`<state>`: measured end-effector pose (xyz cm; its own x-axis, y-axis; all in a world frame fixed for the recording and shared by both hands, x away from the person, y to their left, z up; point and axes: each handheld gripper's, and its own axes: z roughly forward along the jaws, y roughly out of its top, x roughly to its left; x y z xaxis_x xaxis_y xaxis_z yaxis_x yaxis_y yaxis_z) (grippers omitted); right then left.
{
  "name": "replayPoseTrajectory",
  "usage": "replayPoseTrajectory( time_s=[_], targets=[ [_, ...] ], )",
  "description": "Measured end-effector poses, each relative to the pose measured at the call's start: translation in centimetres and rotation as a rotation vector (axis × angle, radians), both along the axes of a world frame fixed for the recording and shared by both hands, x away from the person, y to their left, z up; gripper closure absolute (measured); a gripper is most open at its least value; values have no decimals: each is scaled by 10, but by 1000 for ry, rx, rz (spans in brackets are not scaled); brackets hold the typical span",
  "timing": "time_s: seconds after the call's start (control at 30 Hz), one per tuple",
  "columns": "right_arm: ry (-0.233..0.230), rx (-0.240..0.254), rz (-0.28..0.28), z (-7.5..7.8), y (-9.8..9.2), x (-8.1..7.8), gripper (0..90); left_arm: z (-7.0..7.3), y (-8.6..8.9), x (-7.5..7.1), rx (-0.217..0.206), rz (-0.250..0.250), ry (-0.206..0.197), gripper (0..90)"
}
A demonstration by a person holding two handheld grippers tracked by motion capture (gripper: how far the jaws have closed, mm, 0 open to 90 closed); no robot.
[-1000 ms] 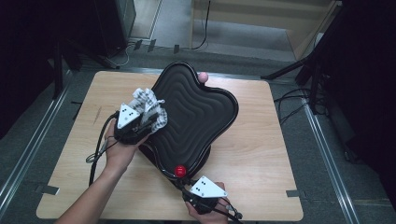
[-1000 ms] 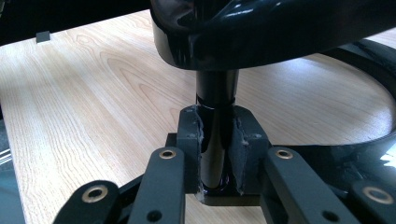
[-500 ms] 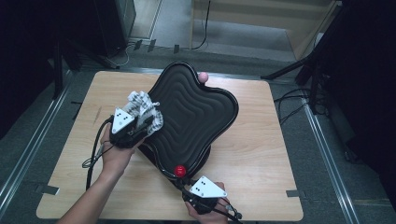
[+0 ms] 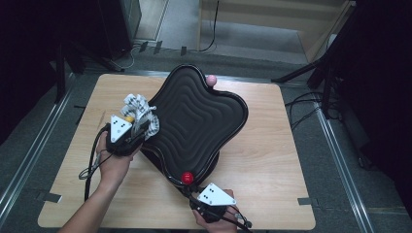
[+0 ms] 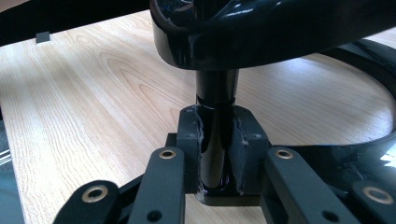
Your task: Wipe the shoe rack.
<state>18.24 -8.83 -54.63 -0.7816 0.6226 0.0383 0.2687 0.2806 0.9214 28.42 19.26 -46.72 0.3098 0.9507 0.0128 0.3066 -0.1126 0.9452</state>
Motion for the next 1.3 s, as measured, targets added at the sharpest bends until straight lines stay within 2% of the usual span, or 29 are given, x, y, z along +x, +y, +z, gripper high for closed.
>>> replayPoseTrajectory(
  time_s=[0.23,0.53,0.83,0.97,1.03,1.1,1.2,1.3],
  targets=[
    [2,0,-2,0,0,0,758,-1,-7,-8,-5,-33,-2,692],
    [2,-1,-1,0,0,0,758,-4,-23,-23,-24,-100,-12,704],
    [1,-2,0,0,0,0,758,-6,-35,-39,-6,-158,-27,706],
    [0,-3,-1,0,0,0,758,-8,-30,-35,43,-90,-67,728],
    [-1,-4,-1,0,0,0,758,-10,-17,-28,7,-54,-50,730],
    [-2,-3,-1,0,0,0,758,-11,-7,-22,-4,-27,-43,726],
    [-2,-2,0,0,0,0,758,-12,1,-19,-8,-8,-36,724],
    [-2,-1,1,0,0,0,758,-13,3,-18,0,-5,-40,724]
  ],
)
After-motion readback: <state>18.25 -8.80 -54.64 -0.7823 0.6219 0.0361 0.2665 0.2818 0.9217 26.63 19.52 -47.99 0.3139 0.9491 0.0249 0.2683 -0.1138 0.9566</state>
